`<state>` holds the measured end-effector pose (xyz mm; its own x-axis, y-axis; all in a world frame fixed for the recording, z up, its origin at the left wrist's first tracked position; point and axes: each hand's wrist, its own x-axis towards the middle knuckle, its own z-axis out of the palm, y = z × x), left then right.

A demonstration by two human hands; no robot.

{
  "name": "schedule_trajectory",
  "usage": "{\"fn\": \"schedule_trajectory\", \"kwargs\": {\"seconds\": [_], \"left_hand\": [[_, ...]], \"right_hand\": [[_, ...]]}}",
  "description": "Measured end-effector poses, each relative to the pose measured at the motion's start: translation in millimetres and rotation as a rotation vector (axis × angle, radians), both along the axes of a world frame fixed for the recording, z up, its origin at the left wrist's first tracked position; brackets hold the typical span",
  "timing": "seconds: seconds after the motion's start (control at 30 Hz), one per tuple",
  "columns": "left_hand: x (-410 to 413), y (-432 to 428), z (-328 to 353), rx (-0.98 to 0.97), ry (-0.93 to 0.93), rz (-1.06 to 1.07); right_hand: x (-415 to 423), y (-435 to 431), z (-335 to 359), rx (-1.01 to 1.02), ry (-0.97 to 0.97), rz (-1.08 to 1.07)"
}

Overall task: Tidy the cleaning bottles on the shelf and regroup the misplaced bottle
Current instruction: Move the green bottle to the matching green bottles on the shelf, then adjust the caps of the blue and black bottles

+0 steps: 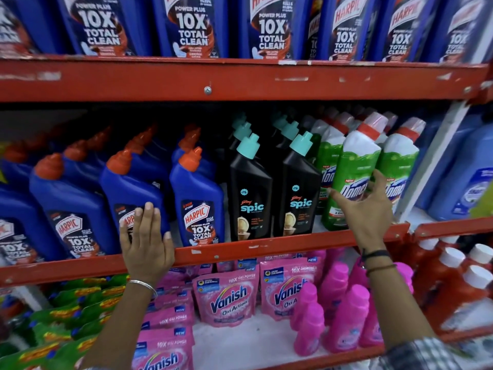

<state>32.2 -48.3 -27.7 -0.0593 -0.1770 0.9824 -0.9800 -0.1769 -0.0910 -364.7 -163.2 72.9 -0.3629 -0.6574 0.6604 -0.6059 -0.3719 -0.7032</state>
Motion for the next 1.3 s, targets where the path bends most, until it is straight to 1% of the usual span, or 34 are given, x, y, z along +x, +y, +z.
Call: {"fn": "schedule_trajectory", "kwargs": {"seconds": [0.37,0.6,0.7,0.77,0.8,0.87,0.9,0.93,1.0,1.07,1.1,1.17,1.23,1.3], "left_hand": [[-1,-1,-1,-0.013,-0.014,0.010],[-1,1,0,-0.009,-0.007,0.020],[-5,4,6,0.022,-0.010,0.027],[-9,9,9,0.068,0.009,0.036],[-11,12,11,0.084,0.032,0.034],[-19,18,16,0.067,0.105,-0.011],[-24,21,23,0.041,0.146,-0.061],[-29,24,34,0.011,0.180,-0.134],[-38,29,66,-0.035,0.229,-0.339],[-45,31,103,-0.034,0.272,-0.522],[-48,31,120,-0.001,0.315,-0.581],[-55,30,148,0.166,0.484,-0.644],[-57,25,161,0.376,0.658,-0.638],[-56,20,164,0.513,0.789,-0.609]], "right_hand": [[0,-8,-10,0.089,0.071,-0.055],[4,1,-12,0.062,0.166,-0.072],[6,10,-10,0.115,0.147,-0.060],[12,22,-5,0.059,0.127,-0.083],[16,30,0,-0.028,0.115,-0.067],[30,45,13,-0.228,0.066,0.068],[39,51,22,-0.288,0.012,0.197],[49,57,32,-0.300,-0.058,0.350],[72,68,52,-0.207,-0.163,0.626],[96,73,66,-0.059,-0.146,0.785],[107,73,71,-0.001,-0.107,0.819],[127,71,78,0.065,-0.026,0.820],[141,67,79,0.094,0.028,0.800],[150,62,79,0.110,0.040,0.763]]}}
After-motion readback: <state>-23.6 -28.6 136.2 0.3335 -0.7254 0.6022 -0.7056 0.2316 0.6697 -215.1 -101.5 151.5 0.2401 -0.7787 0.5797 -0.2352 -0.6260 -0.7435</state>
